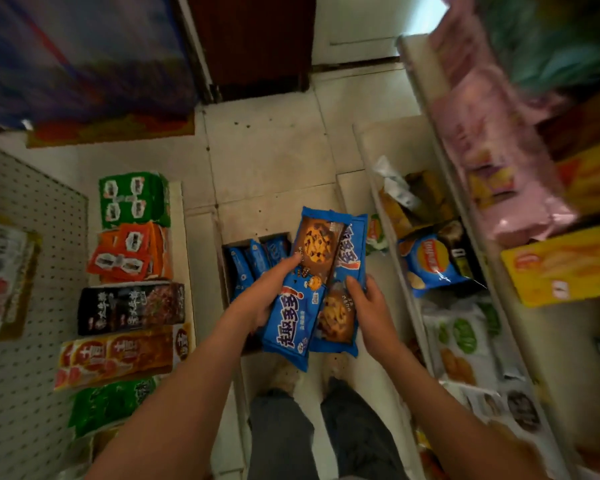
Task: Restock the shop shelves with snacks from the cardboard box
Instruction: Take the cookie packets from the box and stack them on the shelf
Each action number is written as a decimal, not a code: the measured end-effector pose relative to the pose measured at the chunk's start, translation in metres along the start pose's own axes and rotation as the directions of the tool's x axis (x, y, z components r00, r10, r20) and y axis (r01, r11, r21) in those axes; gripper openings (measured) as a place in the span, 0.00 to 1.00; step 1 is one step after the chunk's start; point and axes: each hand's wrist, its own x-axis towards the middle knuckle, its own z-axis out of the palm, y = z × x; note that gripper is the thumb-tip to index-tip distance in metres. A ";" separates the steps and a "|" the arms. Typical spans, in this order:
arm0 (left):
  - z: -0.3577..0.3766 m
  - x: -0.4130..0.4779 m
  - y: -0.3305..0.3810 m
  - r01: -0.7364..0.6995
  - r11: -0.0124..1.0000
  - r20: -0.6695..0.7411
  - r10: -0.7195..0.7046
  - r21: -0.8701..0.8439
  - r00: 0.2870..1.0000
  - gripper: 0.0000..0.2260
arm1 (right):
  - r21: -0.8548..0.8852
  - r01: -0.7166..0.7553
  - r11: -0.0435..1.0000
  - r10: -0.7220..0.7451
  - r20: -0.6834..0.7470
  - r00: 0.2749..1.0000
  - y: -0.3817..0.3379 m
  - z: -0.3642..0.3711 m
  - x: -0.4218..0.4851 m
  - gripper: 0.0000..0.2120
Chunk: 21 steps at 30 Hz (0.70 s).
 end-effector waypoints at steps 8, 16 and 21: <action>0.087 -0.039 0.003 0.106 0.810 0.136 -0.223 0.577 0.965 0.20 | 0.187 -0.036 0.982 0.082 -0.241 0.967 0.007 -0.066 -0.102 0.13; 0.192 -0.060 -0.064 0.035 0.457 0.188 -0.434 0.889 0.881 0.21 | 0.582 0.097 0.808 0.146 -0.355 0.923 0.057 -0.123 -0.215 0.09; 0.244 -0.083 -0.124 -0.072 0.216 0.181 -0.545 0.974 0.819 0.19 | 0.752 0.200 0.628 0.178 -0.389 0.904 0.100 -0.147 -0.282 0.17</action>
